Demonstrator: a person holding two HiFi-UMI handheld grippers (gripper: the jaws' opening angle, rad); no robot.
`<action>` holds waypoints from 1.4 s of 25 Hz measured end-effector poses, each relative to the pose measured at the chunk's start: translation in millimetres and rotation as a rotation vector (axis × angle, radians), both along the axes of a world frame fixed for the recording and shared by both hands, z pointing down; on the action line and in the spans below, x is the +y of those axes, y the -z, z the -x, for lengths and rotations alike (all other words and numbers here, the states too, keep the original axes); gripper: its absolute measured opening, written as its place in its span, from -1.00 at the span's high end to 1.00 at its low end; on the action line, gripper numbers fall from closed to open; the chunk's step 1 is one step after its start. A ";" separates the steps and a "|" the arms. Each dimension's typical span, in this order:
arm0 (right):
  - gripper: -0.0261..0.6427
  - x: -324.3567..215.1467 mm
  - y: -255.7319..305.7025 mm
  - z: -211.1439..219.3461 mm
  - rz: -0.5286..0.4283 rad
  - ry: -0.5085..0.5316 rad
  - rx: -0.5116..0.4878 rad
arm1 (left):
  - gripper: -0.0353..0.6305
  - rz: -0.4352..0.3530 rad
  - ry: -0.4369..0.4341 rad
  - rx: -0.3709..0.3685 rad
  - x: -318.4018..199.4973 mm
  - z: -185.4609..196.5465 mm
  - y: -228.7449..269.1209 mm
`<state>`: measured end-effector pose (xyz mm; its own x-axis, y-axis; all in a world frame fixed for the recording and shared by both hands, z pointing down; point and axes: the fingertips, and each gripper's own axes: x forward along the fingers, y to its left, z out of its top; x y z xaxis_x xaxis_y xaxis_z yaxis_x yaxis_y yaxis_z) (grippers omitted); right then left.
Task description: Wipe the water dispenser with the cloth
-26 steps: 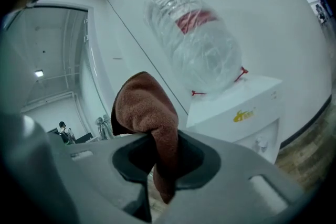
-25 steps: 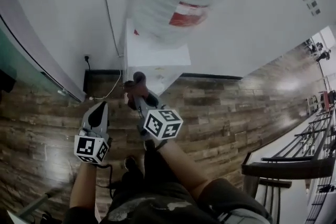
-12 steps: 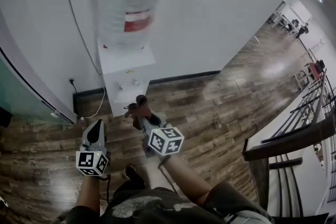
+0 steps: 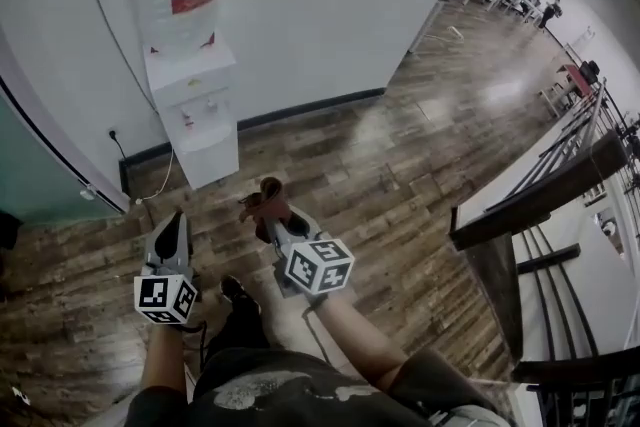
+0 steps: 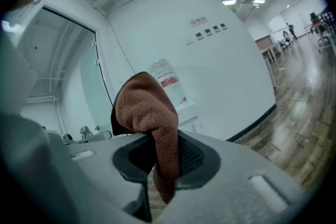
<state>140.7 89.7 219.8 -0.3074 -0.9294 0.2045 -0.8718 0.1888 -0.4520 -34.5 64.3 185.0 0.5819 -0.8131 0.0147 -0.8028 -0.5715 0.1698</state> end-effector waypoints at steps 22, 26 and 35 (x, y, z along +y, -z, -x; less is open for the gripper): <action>0.74 216.8 5.7 3.1 -0.063 0.008 -0.113 | 0.83 0.086 -0.013 -0.012 221.9 12.6 0.0; 0.74 220.8 8.3 12.0 -0.048 0.014 -0.077 | 0.83 0.091 -0.045 -0.015 226.8 11.6 -0.3; 0.75 231.2 12.7 57.1 -0.034 0.049 -0.012 | 0.83 0.092 -0.069 -0.012 241.8 48.8 2.5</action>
<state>83.6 320.9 207.1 -0.3551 -0.9194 0.1693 -0.8557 0.2468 -0.4548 -83.3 306.1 182.5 0.6357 -0.7661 0.0948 -0.7644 -0.6078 0.2151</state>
